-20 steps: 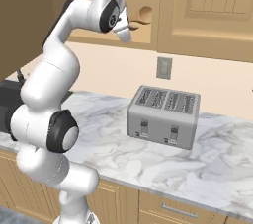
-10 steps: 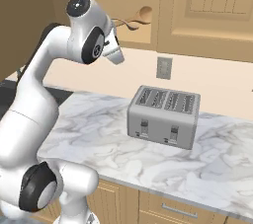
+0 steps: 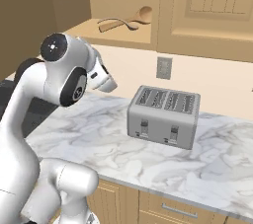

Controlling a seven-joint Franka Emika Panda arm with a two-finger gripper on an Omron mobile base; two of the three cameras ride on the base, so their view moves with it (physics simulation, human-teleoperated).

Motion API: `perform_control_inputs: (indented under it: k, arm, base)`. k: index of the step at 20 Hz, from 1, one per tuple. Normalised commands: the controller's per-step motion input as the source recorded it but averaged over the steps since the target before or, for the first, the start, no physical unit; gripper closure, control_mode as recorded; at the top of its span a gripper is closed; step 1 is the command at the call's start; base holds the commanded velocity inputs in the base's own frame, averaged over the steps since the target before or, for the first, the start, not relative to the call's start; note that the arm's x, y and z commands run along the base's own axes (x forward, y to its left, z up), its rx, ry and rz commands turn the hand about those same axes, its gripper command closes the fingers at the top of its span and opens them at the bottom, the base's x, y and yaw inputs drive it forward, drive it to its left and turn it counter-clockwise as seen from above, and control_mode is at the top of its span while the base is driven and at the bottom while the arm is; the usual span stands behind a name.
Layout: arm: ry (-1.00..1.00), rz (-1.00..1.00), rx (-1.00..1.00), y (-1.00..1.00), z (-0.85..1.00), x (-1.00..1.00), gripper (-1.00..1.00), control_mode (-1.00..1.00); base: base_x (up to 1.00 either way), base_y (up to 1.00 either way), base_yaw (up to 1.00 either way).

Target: Organize the utensils by type. Pick up the wooden spoons from the counter and place them in the open cabinet. Then pick up the metallic utensils from the counter and place them in the open drawer.

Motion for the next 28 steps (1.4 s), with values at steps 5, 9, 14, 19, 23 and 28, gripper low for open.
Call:
perform_control_inputs:
  k: [5,9,14,19,23,28]
  arm:
    - [0.0,0.26,-0.05,0.08,-0.38,-1.0,-1.0,-1.0]
    - [0.0,0.2,-0.16,0.47,-0.46,-0.85,-1.0,-1.0]
    - [0.0,0.19,-0.23,0.74,-0.49,-0.7,-1.0,-1.0]
    - [0.05,0.2,-0.26,0.61,-0.45,-0.46,-1.0,-1.0]
    - [0.03,0.15,-0.18,0.28,-0.49,-0.3,-1.0,-1.0]
    - [0.0,0.16,-0.09,0.04,-0.57,-0.11,-1.0,-1.0]
  base:
    - [0.0,0.0,0.0]
    - [0.0,0.0,0.0]
    - [0.0,0.0,0.0]
    - [0.0,0.0,0.0]
    - [0.0,0.0,0.0]
    - [0.0,0.0,0.0]
